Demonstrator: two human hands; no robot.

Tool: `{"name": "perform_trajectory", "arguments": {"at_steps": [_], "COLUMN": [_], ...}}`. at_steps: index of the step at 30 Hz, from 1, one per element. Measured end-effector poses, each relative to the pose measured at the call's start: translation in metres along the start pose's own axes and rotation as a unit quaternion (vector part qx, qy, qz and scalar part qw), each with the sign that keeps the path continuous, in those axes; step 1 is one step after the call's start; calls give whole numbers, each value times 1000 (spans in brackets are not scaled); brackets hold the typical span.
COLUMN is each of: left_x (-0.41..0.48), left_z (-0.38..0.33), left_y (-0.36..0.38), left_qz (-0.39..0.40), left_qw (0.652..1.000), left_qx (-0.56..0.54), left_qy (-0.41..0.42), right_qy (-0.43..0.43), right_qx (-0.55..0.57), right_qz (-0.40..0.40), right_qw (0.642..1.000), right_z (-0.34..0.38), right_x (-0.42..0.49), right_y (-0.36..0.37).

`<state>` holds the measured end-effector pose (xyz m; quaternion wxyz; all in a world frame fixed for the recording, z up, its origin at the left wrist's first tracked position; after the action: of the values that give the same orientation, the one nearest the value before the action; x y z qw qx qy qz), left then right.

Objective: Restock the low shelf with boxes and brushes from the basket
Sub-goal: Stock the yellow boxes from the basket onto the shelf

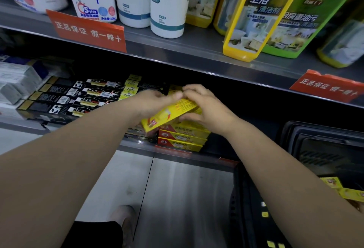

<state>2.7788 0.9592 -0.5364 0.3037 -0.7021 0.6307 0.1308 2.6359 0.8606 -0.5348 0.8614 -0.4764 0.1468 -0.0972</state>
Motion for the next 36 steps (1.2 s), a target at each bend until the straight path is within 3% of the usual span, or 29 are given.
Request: {"name": "perform_trajectory", "arguments": {"at_steps": [4,6,9,11,16,21,36], "left_x": [14,21,31,38,54,63,58], "left_z": [3,11,21,27,44,50,46], "left_y": [-21,-21,-3,11,24,23,27], "left_qz": [-158,-168,-67,-20,-41,-35,-29], "left_qw": [983,978,934,926,939,937,923], "left_qx": [-53,88,339,368,333,334,377], "left_qy": [72,90,94,84,78,92,72], "right_qy": [139,232,289,286,265,291,287], "right_qx": [52,25,-10,-6,40,10,-8], "right_qz": [-90,-90,-11,41,142,255,224], "right_qw": [985,968,957,957,953,922,931], "right_z": [-30,-46,-59,-63,-64,-66,-58], "right_x": [-8,-5,7,16,20,3,5], "right_y": [-14,-14,-7,1,12,8,7]}}
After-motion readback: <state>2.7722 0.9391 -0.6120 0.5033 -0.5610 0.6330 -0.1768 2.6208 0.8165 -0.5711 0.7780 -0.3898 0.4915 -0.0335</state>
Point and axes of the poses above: each hand's wrist, its own x-axis towards the middle knuckle, its own y-axis out of the palm, z = x × y, the point moved 2 cm from there along x, towards the middle knuckle, and after that the axes turned 14 degrees about z, right-handed, at the moved point
